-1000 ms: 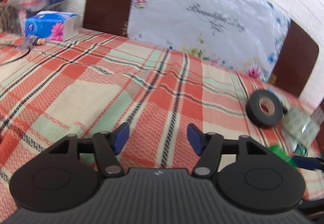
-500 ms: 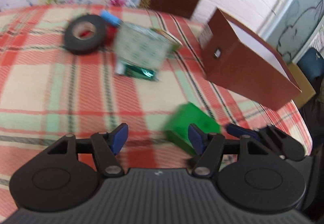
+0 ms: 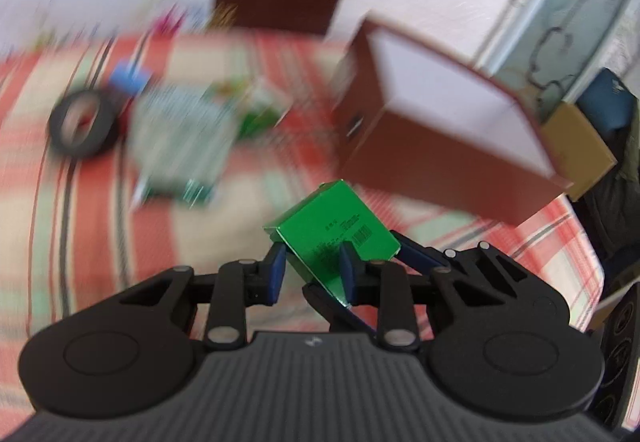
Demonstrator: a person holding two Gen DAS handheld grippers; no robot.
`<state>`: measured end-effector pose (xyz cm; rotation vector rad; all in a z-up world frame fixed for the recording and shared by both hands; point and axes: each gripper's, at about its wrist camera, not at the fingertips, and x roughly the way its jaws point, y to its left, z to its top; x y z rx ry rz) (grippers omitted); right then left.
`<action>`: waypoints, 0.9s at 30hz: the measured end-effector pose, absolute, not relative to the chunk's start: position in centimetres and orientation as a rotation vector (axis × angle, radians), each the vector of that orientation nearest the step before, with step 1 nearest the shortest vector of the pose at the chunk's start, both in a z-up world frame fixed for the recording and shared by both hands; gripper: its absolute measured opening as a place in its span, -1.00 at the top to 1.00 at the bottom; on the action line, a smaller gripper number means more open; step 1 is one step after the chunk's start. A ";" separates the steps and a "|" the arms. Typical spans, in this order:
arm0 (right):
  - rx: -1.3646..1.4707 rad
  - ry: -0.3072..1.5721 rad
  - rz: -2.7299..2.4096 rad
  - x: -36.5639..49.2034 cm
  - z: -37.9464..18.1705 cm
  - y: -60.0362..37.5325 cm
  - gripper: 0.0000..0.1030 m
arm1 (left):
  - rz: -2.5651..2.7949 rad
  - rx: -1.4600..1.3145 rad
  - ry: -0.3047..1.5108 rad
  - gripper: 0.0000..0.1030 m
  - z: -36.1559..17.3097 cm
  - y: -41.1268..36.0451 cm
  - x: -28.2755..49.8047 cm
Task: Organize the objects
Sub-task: 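Carry the green box into the brown box and open the right gripper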
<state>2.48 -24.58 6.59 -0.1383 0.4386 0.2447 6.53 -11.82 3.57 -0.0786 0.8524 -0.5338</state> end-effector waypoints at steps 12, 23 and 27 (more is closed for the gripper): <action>-0.055 0.288 0.026 9.4 12.1 -32.3 -0.16 | -0.655 0.039 0.671 0.40 8.0 -21.4 12.5; -0.059 0.324 -0.011 11.5 9.5 -33.3 -0.32 | -0.576 0.123 0.659 0.40 6.7 -21.9 12.9; -0.044 0.327 -0.015 10.6 9.9 -33.3 -0.33 | -0.557 0.150 0.621 0.33 7.2 -21.5 11.3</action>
